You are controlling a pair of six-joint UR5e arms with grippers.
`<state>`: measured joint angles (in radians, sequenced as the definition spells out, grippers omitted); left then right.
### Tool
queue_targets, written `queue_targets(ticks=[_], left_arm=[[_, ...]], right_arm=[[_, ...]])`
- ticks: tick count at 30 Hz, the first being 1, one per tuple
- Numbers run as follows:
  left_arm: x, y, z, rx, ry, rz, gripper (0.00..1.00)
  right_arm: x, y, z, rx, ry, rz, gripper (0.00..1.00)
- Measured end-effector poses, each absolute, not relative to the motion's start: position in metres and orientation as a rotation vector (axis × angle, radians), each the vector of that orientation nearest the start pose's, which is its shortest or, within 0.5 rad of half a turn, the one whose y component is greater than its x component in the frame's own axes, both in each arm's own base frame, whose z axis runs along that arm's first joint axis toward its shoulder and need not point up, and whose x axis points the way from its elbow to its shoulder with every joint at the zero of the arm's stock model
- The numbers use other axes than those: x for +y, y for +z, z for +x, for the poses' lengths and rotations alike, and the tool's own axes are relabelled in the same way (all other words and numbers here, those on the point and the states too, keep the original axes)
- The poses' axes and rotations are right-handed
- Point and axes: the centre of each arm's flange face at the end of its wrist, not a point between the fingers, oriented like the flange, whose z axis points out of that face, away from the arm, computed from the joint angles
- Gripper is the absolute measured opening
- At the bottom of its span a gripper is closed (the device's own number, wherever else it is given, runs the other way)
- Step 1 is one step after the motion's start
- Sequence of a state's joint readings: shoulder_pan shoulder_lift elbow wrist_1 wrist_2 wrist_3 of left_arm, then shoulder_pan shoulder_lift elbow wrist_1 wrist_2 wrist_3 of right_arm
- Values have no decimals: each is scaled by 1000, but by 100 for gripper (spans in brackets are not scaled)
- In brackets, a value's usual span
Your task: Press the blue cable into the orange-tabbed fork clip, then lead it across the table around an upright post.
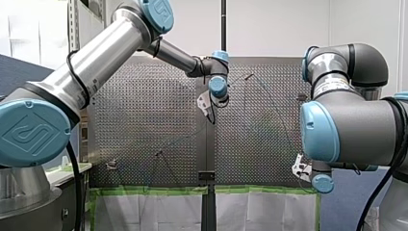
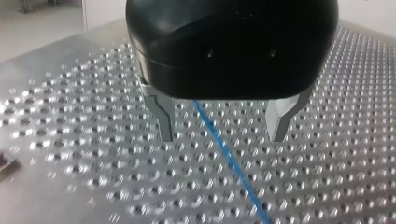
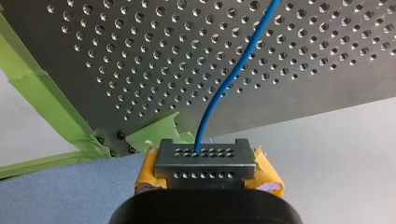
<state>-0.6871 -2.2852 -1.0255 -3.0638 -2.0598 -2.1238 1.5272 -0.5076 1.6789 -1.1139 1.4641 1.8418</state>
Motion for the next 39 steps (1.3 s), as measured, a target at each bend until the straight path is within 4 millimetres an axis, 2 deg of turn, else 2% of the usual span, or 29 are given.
queue_targets(ticks=[6,12,26,39], left_arm=[[-547,310,501,1687,-565,-195,96],[-545,326,488,1657,-610,-149,96],[-536,362,463,1562,-642,-33,96],[-517,396,439,1451,-664,32,96]], right_arm=[[-622,-98,117,-1436,1423,1159,0],[-622,-99,117,-1438,1424,1160,0],[-621,-100,118,-1440,1422,1163,0],[-622,-99,122,-1433,1427,1170,0]])
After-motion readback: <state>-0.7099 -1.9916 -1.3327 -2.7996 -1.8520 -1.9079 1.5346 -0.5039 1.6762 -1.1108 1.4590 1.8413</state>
